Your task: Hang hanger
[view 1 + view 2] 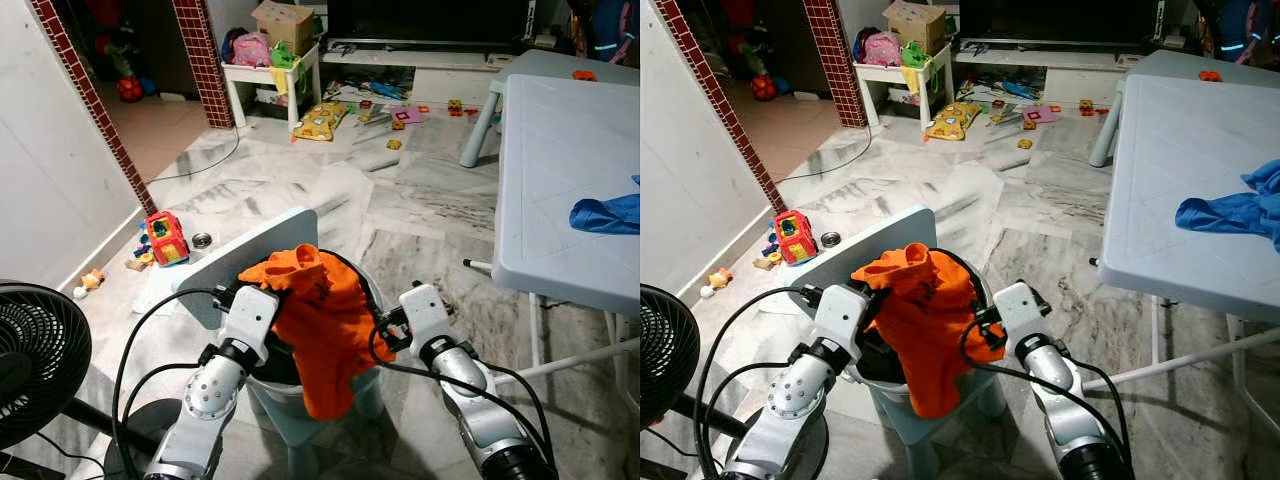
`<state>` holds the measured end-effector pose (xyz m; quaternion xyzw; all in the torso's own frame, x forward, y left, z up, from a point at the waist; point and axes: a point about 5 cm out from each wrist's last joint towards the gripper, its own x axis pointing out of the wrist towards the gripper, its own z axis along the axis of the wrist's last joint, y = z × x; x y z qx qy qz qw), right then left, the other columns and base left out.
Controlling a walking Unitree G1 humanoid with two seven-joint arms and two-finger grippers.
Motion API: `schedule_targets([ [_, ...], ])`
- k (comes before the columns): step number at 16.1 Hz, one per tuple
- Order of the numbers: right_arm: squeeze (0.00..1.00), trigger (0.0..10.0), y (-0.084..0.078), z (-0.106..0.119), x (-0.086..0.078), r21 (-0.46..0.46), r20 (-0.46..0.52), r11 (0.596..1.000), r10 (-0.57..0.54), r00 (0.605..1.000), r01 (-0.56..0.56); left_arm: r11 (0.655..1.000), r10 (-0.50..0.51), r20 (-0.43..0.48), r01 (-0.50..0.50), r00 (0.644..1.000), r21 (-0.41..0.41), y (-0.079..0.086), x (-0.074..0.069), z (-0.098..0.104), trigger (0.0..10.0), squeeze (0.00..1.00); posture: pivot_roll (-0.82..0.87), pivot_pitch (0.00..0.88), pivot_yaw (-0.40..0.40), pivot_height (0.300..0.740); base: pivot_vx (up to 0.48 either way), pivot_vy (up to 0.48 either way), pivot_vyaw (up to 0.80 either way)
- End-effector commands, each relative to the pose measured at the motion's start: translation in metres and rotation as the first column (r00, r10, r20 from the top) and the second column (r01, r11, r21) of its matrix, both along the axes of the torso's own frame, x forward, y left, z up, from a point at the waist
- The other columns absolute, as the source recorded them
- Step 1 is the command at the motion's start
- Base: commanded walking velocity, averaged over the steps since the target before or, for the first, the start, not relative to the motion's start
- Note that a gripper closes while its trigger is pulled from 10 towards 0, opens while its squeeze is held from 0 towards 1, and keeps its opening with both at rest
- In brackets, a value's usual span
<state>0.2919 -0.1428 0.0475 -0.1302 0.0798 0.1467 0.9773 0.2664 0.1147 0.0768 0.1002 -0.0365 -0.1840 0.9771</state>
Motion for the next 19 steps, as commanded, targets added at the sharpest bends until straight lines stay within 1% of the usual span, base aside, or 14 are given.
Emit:
schedule_targets([
  [1, 0.0, 10.0, -0.001, 0.007, 0.003, 0.033, 0.023, 0.999, -0.018, 1.0, 0.018, 0.999, 0.05, 0.077, -0.049, 0.996, -0.005, 0.011, 0.001, 0.014, 0.0, 0.0, -0.09, 0.0, 0.086, 0.74, 0.0, 0.0, 0.0],
  [2, 0.0, 10.0, -0.004, 0.012, 0.004, 0.086, 0.03, 0.995, -0.055, 0.998, 0.052, 0.997, 0.071, 0.101, -0.07, 0.992, -0.011, 0.013, 0.002, 0.02, 0.0, 0.0, -0.09, 0.0, 0.08, 0.74, 0.0, 0.0, 0.0],
  [3, 0.0, 10.0, -0.008, 0.017, 0.006, 0.163, 0.03, 0.982, -0.103, 0.994, 0.097, 0.997, 0.076, 0.095, -0.074, 0.993, -0.019, 0.011, 0.003, 0.021, 0.0, 0.0, -0.1, 0.0, 0.071, 0.74, 0.0, 0.0, 0.0],
  [4, 0.0, 10.0, -0.014, 0.022, 0.008, 0.241, 0.02, 0.958, -0.164, 0.986, 0.155, 0.997, 0.075, 0.088, -0.072, 0.993, -0.03, 0.007, 0.006, 0.023, 0.0, 0.0, -0.1, 0.0, 0.071, 0.74, 0.0, 0.0, 0.0],
  [5, 0.0, 10.0, -0.019, 0.025, 0.01, 0.297, 0.009, 0.934, -0.21, 0.978, 0.198, 0.997, 0.067, 0.08, -0.064, 0.995, -0.04, 0.002, 0.009, 0.023, 1.2, 0.0, -0.1, 0.0, 0.071, 0.74, 0.0, 0.0, 0.0],
  [6, 0.0, 10.0, -0.023, 0.028, 0.012, 0.318, 0.011, 0.922, -0.237, 0.971, 0.221, 0.997, 0.063, 0.072, -0.06, 0.995, -0.044, -0.001, 0.012, 0.023, 3.7, 0.0, -0.1, 0.0, 0.077, 0.74, 0.0, 0.0, 0.0],
  [7, 0.0, 10.0, -0.025, 0.03, 0.013, 0.314, 0.019, 0.922, -0.245, 0.969, 0.227, 0.997, 0.062, 0.062, -0.058, 0.996, -0.053, -0.001, 0.014, 0.023, 4.4, 0.0, -0.1, 0.0, 0.079, 0.74, 0.0, 0.0, 0.0],
  [8, 0.0, 10.0, -0.026, 0.029, 0.013, 0.301, 0.022, 0.924, -0.255, 0.967, 0.236, 0.996, 0.067, 0.042, -0.064, 0.997, -0.068, 0.0, 0.018, 0.022, 7.3, 0.0, -0.1, 0.0, 0.09, 0.74, 0.0, 0.0, 0.0],
  [9, 0.0, 10.0, -0.028, 0.028, 0.012, 0.281, 0.011, 0.925, -0.268, 0.963, 0.254, 0.991, 0.1, 0.014, -0.099, 0.995, -0.089, 0.005, 0.024, 0.022, 10.0, 0.0, -0.1, 0.0, 0.097, 0.74, 0.0, 0.0, 0.0],
  [12, 0.0, 10.0, -0.033, 0.025, 0.009, 0.207, 0.03, 0.934, -0.303, 0.953, 0.291, 0.981, 0.159, -0.012, -0.16, 0.987, -0.111, 0.014, 0.03, 0.02, 10.0, 0.0, -0.11, 0.0, 0.094, 0.74, 0.0, 0.0, 0.0],
  [14, 0.0, 10.0, -0.035, 0.024, 0.005, 0.241, 0.046, 0.93, -0.295, 0.954, 0.276, 0.979, 0.166, -0.027, -0.168, 0.986, -0.113, 0.014, 0.029, 0.016, 10.0, 0.0, -0.1, 0.0, 0.078, 0.74, 0.0, 0.0, 0.0],
  [15, 0.0, 10.0, -0.037, 0.023, 0.004, 0.179, 0.059, 0.946, -0.285, 0.957, 0.271, 0.979, 0.165, -0.04, -0.168, 0.986, -0.114, 0.014, 0.028, 0.013, 10.0, 0.0, -0.1, 0.0, 0.077, 0.74, 0.0, 0.0, 0.0],
  [17, 0.0, 10.0, -0.038, 0.02, 0.003, 0.25, 0.023, 0.928, -0.289, 0.957, 0.275, 0.976, 0.167, -0.069, -0.175, 0.984, -0.127, 0.011, 0.027, 0.006, 10.0, 0.0, -0.09, 0.0, 0.076, 0.74, 0.0, 0.0, 0.0],
  [19, 0.0, 10.0, -0.029, 0.018, 0.009, 0.216, 0.026, 0.943, -0.266, 0.964, 0.254, 0.979, 0.147, -0.079, -0.156, 0.986, -0.128, 0.006, 0.031, 0.005, 10.0, 0.0, -0.08, 0.0, 0.077, 0.74, 0.0, 0.0, 0.0],
])
